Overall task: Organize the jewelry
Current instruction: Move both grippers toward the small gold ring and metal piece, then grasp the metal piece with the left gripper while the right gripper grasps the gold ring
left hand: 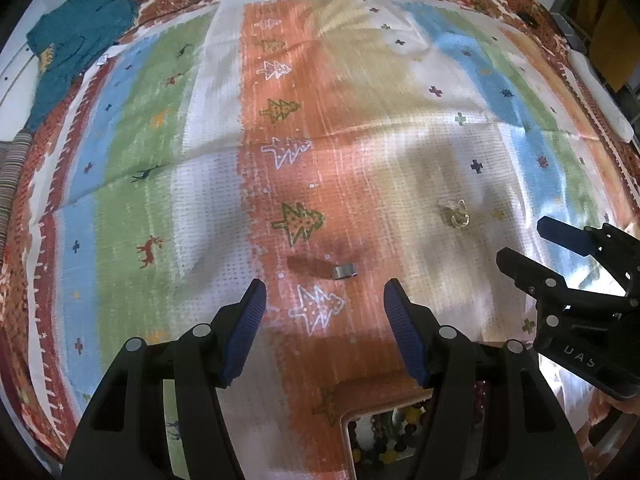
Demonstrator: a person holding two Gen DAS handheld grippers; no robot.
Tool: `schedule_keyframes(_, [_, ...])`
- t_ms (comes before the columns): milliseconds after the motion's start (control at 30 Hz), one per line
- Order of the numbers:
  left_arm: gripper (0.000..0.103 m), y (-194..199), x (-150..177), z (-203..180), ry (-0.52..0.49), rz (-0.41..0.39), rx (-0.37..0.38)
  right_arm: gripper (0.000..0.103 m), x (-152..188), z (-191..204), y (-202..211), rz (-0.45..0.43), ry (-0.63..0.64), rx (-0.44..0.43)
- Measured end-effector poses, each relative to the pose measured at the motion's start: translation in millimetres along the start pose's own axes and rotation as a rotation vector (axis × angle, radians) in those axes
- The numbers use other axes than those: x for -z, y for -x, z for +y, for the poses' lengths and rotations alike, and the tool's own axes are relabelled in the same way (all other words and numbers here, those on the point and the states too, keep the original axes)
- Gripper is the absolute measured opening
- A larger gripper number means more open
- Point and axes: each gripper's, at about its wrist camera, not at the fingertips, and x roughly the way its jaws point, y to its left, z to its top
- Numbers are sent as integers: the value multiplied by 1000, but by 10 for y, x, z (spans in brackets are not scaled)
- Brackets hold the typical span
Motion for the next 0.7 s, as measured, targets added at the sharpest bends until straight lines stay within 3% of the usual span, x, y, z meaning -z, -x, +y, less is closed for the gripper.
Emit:
schedule_keyframes(100, [56, -53, -37, -27, -6, 12, -3, 61, -44, 3, -55, 4, -1, 2])
schedule_keyframes(633, [52, -341, -138, -16, 3, 76, 19, 61, -189, 12, -397, 56, -1, 8])
schedule_keyframes(700, [47, -372, -143, -23, 2, 87, 24, 61, -208, 16, -450, 63, -1, 14])
